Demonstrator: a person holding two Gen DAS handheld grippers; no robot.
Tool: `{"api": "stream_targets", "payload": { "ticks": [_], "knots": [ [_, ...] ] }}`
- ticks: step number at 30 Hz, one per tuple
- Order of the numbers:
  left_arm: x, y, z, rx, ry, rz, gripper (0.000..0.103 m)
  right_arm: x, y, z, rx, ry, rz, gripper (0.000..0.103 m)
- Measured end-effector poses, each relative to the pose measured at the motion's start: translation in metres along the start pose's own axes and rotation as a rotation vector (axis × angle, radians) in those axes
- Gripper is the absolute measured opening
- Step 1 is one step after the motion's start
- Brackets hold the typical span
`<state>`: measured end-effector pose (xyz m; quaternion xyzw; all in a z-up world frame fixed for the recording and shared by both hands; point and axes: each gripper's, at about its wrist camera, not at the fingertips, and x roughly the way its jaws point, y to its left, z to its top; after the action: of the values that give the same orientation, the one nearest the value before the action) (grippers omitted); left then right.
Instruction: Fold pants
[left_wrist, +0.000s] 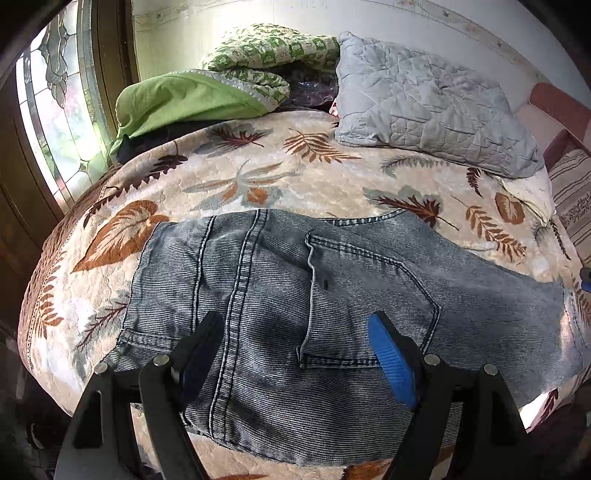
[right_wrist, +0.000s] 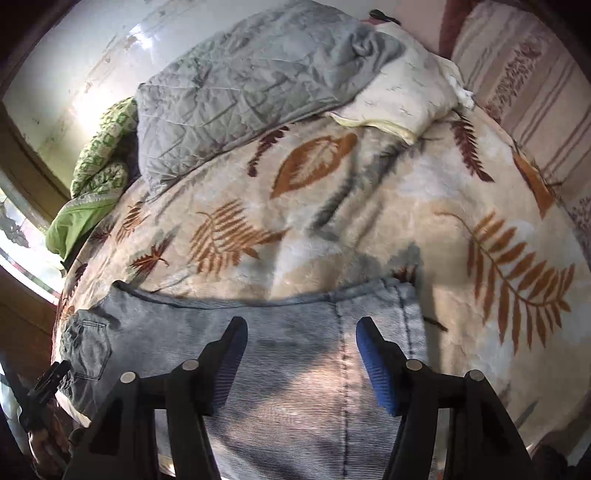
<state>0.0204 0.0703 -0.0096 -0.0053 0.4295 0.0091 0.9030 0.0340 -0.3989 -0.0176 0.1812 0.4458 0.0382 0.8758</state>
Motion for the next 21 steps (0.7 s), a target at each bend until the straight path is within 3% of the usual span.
{"api": "stream_targets", "payload": {
  "ticks": [3, 7, 10, 14, 16, 18, 21],
  "knots": [
    [0.030, 0.004, -0.013, -0.008, 0.119, 0.046, 0.082, 0.016, 0.060, 0.009, -0.096, 0.052, 0.184, 0.066],
    [0.015, 0.017, -0.015, -0.098, 0.049, 0.024, 0.082, 0.066, 0.153, 0.012, -0.235, 0.130, 0.349, 0.066],
    [0.002, 0.032, -0.008, -0.168, -0.026, 0.028, 0.082, 0.106, 0.213, 0.015, -0.324, 0.180, 0.372, 0.066],
    [0.036, 0.045, -0.013, -0.212, 0.069, 0.048, 0.083, 0.156, 0.263, 0.019, -0.414, 0.222, 0.334, 0.066],
    [0.037, 0.042, -0.017, -0.178, 0.036, 0.060, 0.086, 0.179, 0.275, 0.016, -0.454, 0.261, 0.281, 0.064],
    [0.038, 0.043, -0.018, -0.177, 0.024, 0.046, 0.088, 0.199, 0.282, 0.011, -0.491, 0.298, 0.221, 0.047],
    [0.040, 0.045, -0.020, -0.168, 0.002, 0.038, 0.091, 0.202, 0.289, 0.006, -0.544, 0.308, 0.210, 0.013]
  ]
}}
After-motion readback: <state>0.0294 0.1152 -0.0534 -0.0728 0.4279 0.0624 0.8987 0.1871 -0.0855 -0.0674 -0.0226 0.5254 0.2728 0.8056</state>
